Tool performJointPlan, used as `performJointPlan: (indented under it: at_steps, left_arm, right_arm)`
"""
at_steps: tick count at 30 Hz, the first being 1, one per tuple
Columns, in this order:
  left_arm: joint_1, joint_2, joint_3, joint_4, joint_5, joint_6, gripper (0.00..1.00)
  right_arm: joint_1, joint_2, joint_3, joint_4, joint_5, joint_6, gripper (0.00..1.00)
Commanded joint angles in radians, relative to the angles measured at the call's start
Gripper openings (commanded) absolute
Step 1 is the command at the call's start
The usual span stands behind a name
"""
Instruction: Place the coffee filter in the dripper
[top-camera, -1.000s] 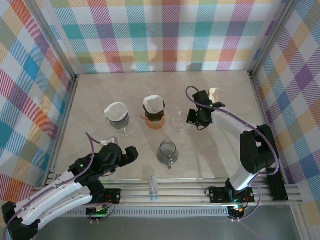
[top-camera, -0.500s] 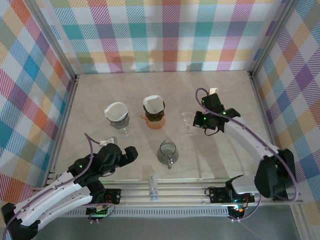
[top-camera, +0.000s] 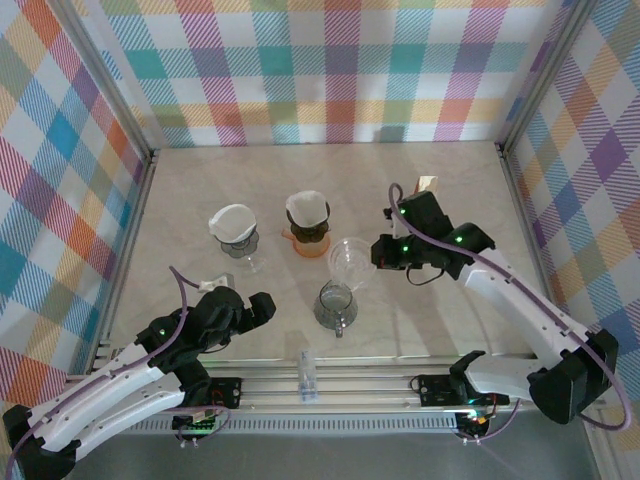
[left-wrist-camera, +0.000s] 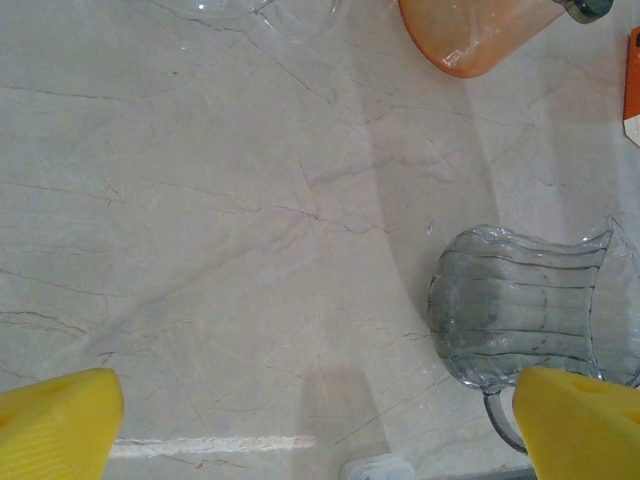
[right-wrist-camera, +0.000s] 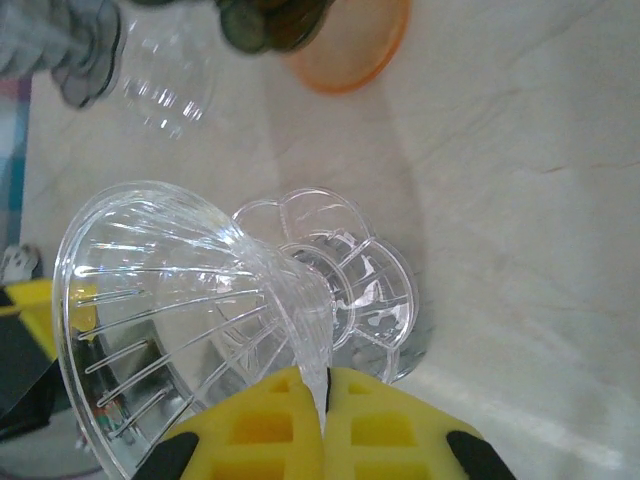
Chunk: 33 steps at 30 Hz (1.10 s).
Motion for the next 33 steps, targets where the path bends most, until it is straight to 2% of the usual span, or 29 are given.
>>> performJointPlan:
  at_steps: [1,8,24,26,29,33]
  left_arm:
    - [0.009,0.0,-0.003,-0.021,-0.023,-0.01,1.0]
    - [0.009,-0.01,-0.002,-0.038,-0.027,-0.01,1.0]
    - [0.01,-0.011,-0.007,-0.031,-0.027,-0.012,1.0]
    - [0.01,-0.011,-0.007,-0.03,-0.025,-0.011,1.0]
    - [0.01,-0.011,-0.006,-0.03,-0.023,-0.012,1.0]
    - [0.01,-0.012,-0.004,-0.03,-0.022,-0.011,1.0]
  right_arm:
    - [0.033,0.037,0.018,0.017,-0.066,0.039,0.0]
    - [0.077,0.086,0.004,0.025,-0.048,0.047,0.0]
    - [0.078,0.083,-0.02,-0.004,-0.006,0.052,0.0]
    - [0.08,0.084,-0.022,0.0,-0.007,0.056,0.12]
    - [0.08,0.079,-0.021,0.002,0.008,0.057,0.42]
    - [0.08,0.066,-0.014,-0.004,0.048,0.057,0.6]
